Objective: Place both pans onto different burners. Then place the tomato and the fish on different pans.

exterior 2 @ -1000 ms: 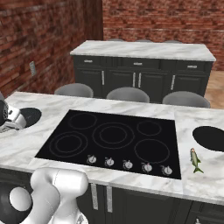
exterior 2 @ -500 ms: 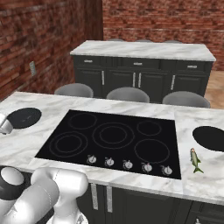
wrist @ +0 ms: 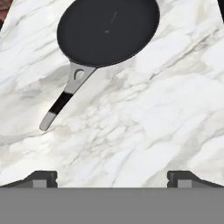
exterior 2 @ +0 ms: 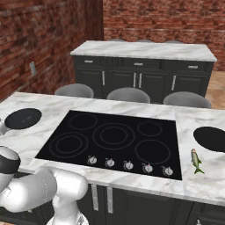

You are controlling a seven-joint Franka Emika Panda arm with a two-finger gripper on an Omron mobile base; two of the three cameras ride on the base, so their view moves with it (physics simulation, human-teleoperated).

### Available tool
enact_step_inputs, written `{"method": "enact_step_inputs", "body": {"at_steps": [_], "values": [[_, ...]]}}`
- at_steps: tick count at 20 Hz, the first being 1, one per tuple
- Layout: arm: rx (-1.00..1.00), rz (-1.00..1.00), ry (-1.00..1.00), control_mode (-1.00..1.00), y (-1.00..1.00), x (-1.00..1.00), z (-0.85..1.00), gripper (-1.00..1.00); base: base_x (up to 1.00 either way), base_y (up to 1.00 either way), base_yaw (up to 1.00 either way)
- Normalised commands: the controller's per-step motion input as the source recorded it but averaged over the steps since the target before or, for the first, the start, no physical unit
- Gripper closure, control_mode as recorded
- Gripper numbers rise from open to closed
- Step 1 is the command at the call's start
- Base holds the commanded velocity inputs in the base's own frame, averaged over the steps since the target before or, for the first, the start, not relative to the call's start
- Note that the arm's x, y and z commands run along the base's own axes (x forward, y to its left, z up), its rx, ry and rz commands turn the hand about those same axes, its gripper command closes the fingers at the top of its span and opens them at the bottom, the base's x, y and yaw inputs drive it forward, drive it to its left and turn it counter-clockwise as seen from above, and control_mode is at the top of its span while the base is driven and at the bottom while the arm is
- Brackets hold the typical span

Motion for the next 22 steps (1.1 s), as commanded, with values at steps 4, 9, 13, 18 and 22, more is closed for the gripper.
{"method": "enact_step_inputs", "body": {"at_steps": [4, 9, 13, 18, 22], "values": [[0.0, -0.01, 0.02, -1.0, 0.35, 0.36, -0.19, -1.0, 0.0, 0.0, 0.0], [0.0, -0.01, 0.04, -1.0, 0.3, 0.41, -0.25, -1.0, 0.0, 0.0, 0.0], [0.0, -0.01, 0.06, -1.0, 0.29, 0.36, -0.32, -1.0, 0.0, 0.0, 0.0], [0.0, -0.01, 0.06, -1.0, 0.32, 0.33, -0.32, -1.0, 0.0, 0.0, 0.0], [-0.01, -0.02, 0.03, -1.0, 0.29, 0.28, -0.18, -1.0, 0.0, 0.0, 0.0]]}}
